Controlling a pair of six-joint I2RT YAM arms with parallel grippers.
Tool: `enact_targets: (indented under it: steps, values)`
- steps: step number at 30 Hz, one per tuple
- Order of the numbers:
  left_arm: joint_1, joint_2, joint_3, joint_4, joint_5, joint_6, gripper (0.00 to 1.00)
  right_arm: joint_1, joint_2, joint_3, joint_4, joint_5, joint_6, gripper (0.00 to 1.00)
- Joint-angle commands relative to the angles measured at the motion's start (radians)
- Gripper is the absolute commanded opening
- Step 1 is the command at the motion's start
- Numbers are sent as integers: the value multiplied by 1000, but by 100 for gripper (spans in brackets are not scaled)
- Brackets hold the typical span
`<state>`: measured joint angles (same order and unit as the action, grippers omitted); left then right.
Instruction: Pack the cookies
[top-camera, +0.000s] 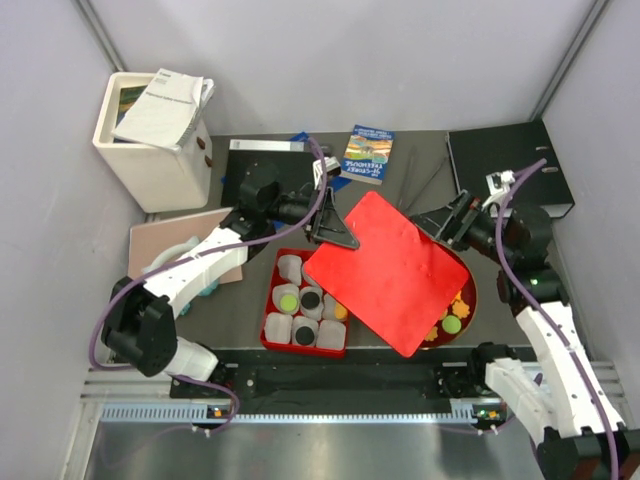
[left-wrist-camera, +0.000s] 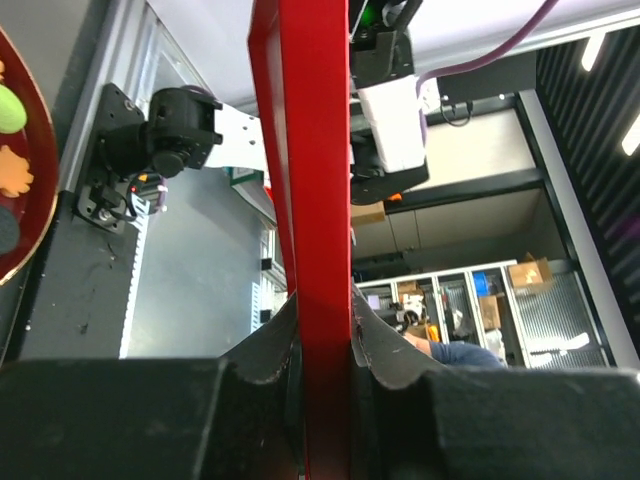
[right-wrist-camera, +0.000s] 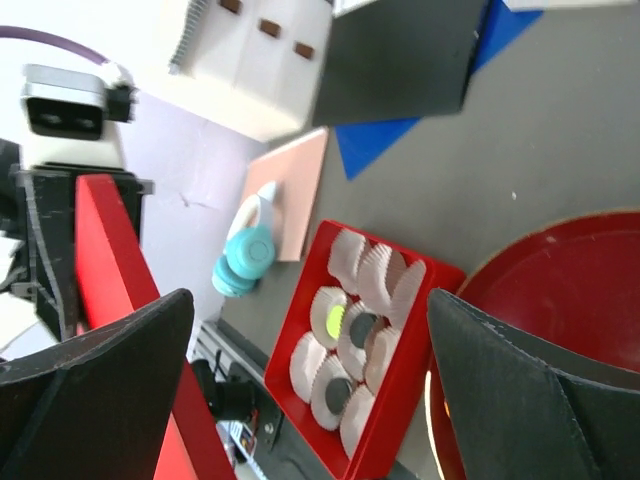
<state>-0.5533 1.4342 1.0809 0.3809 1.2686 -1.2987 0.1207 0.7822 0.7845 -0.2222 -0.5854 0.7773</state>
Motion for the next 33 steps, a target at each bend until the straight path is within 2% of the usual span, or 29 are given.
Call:
enact_targets:
  steps: [1, 4, 5, 10, 13, 17, 23, 27, 31, 33]
  values:
    - [0, 0, -15, 269, -8, -109, 0, -3, -52, -37, 154, -62, 30, 99]
    - [0, -4, -27, 274, -5, -109, 0, -3, -37, -33, 201, -56, 65, 99]
    - [0, -1, -26, 279, -2, -111, 0, -4, -34, -36, 275, -66, 76, 99]
    - [4, 40, 5, 289, 6, -117, 0, -3, 52, -16, 403, -215, 149, 99]
    - [23, 86, 22, 383, 6, -181, 0, -3, 52, -34, 475, -250, 186, 99]
    - [52, 158, 37, 611, 3, -373, 0, 8, 69, -42, 524, -307, 220, 99]
    - [85, 285, 105, 907, -21, -601, 0, 46, 72, -37, 428, -352, 152, 96]
    - [99, 345, 146, 1012, -40, -694, 0, 54, 48, -60, 374, -350, 117, 94]
    - [108, 370, 168, 1007, -49, -695, 0, 62, 32, -91, 369, -358, 132, 83]
    - [119, 377, 171, 998, -69, -692, 0, 63, 31, -106, 376, -364, 146, 73]
